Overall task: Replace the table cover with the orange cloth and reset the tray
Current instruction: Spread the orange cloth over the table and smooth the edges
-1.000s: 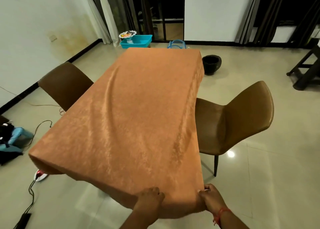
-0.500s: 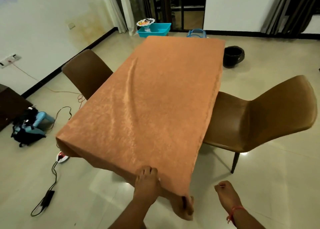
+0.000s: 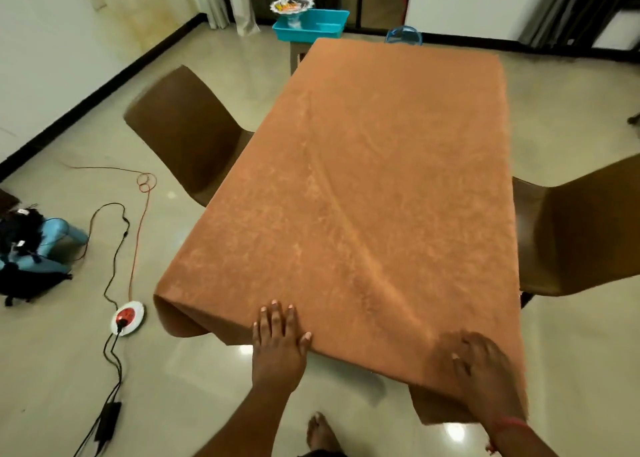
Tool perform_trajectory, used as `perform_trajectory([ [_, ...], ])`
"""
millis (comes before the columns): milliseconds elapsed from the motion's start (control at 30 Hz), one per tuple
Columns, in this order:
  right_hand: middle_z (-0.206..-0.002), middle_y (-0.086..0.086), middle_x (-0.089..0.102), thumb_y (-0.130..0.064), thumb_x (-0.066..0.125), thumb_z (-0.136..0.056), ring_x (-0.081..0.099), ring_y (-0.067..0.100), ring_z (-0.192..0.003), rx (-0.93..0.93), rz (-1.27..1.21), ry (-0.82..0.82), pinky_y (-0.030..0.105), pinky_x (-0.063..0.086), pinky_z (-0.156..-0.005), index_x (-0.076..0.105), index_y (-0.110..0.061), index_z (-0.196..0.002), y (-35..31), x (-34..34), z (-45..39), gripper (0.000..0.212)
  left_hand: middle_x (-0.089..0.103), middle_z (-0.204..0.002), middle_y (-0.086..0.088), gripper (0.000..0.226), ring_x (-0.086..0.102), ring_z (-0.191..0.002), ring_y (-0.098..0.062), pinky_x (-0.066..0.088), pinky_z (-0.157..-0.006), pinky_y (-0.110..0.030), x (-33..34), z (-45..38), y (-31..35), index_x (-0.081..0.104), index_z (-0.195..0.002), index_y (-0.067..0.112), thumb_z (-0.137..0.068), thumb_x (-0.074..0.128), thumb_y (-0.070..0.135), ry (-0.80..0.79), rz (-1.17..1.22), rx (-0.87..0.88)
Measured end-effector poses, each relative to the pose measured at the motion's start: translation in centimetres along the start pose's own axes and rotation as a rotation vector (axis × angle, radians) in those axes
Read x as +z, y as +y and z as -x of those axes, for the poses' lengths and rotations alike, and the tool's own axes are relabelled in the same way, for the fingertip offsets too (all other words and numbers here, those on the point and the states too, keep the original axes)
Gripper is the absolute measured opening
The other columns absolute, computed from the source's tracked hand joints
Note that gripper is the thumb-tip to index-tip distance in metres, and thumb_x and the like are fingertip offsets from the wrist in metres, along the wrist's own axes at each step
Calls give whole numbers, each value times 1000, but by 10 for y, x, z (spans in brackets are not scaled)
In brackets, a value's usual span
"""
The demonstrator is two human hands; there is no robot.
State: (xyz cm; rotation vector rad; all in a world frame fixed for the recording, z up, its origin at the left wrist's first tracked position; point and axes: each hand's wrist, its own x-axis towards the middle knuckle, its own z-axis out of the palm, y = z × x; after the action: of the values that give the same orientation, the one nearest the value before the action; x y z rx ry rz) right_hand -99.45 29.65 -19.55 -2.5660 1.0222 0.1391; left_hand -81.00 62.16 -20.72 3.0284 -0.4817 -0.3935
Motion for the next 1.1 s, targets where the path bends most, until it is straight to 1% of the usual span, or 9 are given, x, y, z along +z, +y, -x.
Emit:
perform_trajectory([
  [100,-150,2,41,-47,45,-97,42,23,-133,28,91,-121,42,35,-112,39,-21,-146,-3,26,15,56,23,-159,-22,79,15,-148,-42,23,-117,-51,4,9,-14,30,-153,12,-95,18,63,-34,20,2],
  [200,-161,-2,25,-54,29,-98,29,20,-145,64,177,-198,41,24,-120,25,-26,-154,3,32,21,63,29,-158,-21,80,23,-146,-41,35,-110,-53,3,19,-23,37,-151,13,-93,18,65,-45,40,3],
  [400,-163,-3,15,-47,35,-99,16,24,-149,143,161,-180,47,23,-119,19,-25,-153,-23,27,38,61,44,-151,-13,77,41,-139,-35,40,-102,-59,-8,22,-45,51,-143,21,-96,6,64,-99,-10,67],
  [467,-163,-3,13,-45,36,-99,13,25,-150,165,160,-163,48,23,-119,19,-25,-153,-31,24,42,59,38,-156,-9,74,35,-143,-33,34,-108,-59,-20,23,-51,46,-146,25,-96,7,63,-144,-28,104],
  [567,-163,3,15,-44,36,-100,12,30,-149,151,145,-139,52,23,-117,21,-23,-152,-38,24,49,59,9,-165,-5,64,9,-152,-28,12,-119,-55,-33,20,-72,20,-156,27,-99,20,56,-197,-45,175],
  [700,-162,4,16,-38,38,-100,13,31,-148,171,107,-132,54,20,-117,24,-21,-151,-45,26,58,56,9,-165,-6,61,9,-151,-30,17,-119,-56,-41,8,-114,20,-155,23,-100,38,42,-178,-87,172],
  [900,-163,6,16,-33,42,-99,16,34,-148,279,54,-233,56,21,-117,28,-22,-150,-70,27,72,54,11,-164,-5,59,9,-151,-30,14,-120,-55,-61,-21,-160,19,-154,23,-101,39,35,-246,-81,167],
  [1033,-160,10,24,-25,48,-97,24,36,-145,335,4,-188,58,29,-113,33,-18,-148,-105,48,85,54,14,-164,-7,57,13,-150,-32,18,-118,-56,-73,-47,-192,22,-152,23,-100,42,34,-245,-83,246],
  [1100,-161,12,21,-23,50,-96,24,37,-146,347,20,-173,55,30,-114,30,-16,-150,-130,65,94,58,11,-164,-7,59,11,-150,-32,17,-118,-56,-76,-56,-212,22,-153,24,-99,43,35,-254,-78,257],
])
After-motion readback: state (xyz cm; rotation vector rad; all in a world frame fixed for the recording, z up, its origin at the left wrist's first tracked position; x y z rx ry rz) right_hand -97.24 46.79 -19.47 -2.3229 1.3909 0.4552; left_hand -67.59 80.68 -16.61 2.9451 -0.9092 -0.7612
